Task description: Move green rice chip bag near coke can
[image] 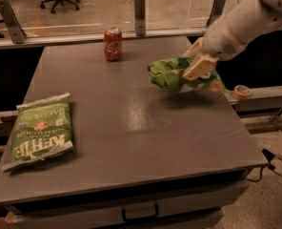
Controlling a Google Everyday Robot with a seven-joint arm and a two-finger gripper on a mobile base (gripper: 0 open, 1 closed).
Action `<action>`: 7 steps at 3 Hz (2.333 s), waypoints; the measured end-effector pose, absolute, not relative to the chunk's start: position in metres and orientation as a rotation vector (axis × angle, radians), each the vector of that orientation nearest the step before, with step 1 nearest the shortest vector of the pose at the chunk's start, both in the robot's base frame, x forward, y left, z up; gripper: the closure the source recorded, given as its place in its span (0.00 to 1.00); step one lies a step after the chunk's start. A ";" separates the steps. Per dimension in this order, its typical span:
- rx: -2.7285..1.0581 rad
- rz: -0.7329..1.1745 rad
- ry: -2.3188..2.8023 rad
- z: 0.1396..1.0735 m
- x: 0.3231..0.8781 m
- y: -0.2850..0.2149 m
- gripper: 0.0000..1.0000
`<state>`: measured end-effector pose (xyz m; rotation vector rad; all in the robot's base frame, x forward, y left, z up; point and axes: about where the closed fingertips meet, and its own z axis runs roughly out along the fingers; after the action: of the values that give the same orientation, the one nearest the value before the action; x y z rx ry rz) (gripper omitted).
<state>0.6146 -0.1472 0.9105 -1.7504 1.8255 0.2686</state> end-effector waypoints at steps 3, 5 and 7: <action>-1.807 0.232 1.617 0.890 0.727 -0.064 1.00; -1.695 0.188 1.614 0.890 0.766 -0.054 0.82; -1.629 0.170 1.609 0.894 0.787 -0.040 0.36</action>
Offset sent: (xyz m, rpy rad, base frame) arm 0.1352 0.1057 -0.0143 0.0525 -0.1606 0.1783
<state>0.7868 -0.0398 0.8938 -1.6295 1.6094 0.1701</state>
